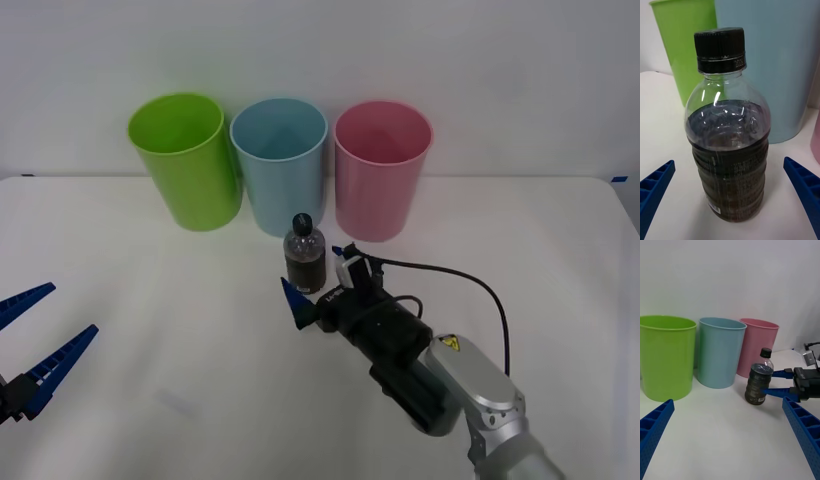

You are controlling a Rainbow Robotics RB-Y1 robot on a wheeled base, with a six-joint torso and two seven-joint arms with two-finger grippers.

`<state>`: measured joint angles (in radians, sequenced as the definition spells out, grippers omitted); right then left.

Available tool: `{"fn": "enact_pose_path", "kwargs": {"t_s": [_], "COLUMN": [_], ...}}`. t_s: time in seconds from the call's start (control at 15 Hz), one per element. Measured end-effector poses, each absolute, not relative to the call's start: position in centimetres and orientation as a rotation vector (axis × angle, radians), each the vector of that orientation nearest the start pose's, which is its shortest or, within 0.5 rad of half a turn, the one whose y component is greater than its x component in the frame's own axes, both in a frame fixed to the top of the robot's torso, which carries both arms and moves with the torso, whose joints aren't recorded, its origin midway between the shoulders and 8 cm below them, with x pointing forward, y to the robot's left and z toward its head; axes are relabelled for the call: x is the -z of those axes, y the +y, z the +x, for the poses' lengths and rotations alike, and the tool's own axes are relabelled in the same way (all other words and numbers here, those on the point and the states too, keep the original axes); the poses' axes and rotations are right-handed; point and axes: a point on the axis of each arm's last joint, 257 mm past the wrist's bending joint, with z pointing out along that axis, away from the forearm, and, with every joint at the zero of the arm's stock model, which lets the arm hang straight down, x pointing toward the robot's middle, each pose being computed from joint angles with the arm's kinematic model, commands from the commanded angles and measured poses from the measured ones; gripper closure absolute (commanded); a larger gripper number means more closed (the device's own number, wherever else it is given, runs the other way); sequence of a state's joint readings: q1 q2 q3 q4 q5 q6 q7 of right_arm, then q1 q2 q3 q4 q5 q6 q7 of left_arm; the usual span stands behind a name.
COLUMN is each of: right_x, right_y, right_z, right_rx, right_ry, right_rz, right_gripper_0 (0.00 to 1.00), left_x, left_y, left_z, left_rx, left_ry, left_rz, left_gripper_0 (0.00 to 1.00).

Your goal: Grasp the object on the table and drop it into the matching bin: aluminum can to the light blue bin, PET bottle to the pink bin.

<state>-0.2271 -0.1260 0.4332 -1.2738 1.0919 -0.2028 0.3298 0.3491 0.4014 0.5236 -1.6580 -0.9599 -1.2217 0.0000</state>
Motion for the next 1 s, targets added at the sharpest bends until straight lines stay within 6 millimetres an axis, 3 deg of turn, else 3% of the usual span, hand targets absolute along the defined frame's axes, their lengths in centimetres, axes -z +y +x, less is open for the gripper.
{"fn": "enact_pose_path", "kwargs": {"t_s": [0.27, 0.87, 1.0], "right_x": [27.7, 27.5, 27.5], "right_y": [2.9, 3.7, 3.8], "right_z": [53.1, 53.5, 53.5], "right_rx": [-0.43, -0.408, -0.412], "right_ry": [1.605, 1.609, 1.609], "right_rz": [-0.552, -0.545, -0.543], "right_gripper_0": [0.0, 0.0, 0.83], "left_x": [16.9, 16.9, 16.9], "left_y": [33.0, 33.0, 33.0], "left_z": [34.2, 34.2, 34.2], "left_rx": [0.567, 0.567, 0.567], "left_ry": [1.441, 1.441, 1.441], "left_rz": [0.465, 0.465, 0.465], "left_gripper_0": [0.0, 0.0, 0.0]}}
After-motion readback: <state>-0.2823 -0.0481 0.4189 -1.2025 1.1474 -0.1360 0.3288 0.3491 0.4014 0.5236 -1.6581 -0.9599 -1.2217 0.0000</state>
